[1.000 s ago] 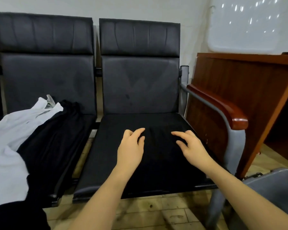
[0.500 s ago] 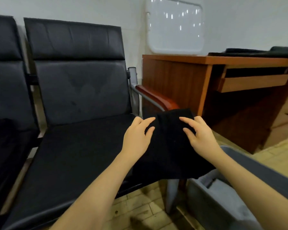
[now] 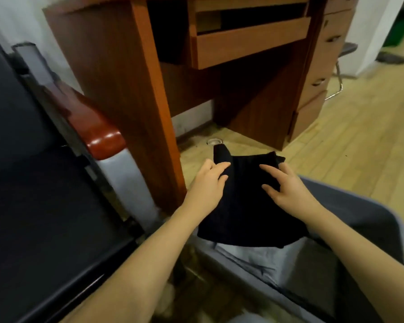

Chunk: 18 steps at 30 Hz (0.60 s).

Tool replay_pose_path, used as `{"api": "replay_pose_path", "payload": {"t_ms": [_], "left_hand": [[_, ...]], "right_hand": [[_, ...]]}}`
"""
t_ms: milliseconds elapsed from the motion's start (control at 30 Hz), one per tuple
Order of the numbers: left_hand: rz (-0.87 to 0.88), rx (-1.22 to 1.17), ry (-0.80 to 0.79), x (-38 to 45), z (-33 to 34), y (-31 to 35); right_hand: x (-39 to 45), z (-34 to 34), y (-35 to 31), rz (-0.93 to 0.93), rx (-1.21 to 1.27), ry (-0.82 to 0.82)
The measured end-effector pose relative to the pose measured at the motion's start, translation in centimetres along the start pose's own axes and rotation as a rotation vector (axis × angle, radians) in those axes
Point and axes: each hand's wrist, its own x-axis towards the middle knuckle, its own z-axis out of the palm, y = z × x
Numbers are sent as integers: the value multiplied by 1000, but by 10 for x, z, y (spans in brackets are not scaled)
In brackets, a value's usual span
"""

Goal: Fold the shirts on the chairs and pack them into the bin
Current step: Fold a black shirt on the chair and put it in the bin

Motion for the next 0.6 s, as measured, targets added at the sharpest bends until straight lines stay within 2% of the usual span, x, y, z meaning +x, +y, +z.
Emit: {"api": "replay_pose_path", "payload": {"t_ms": [200, 400, 600], "left_hand": [[-140, 32, -272, 16, 117, -42], [-169, 102, -403, 24, 197, -88], [-27, 584, -648, 35, 231, -113]], "right_hand": [[-17, 59, 92, 237, -56, -272], [-31, 130, 154, 382, 23, -322], [-26, 172, 183, 495, -277, -532]]}}
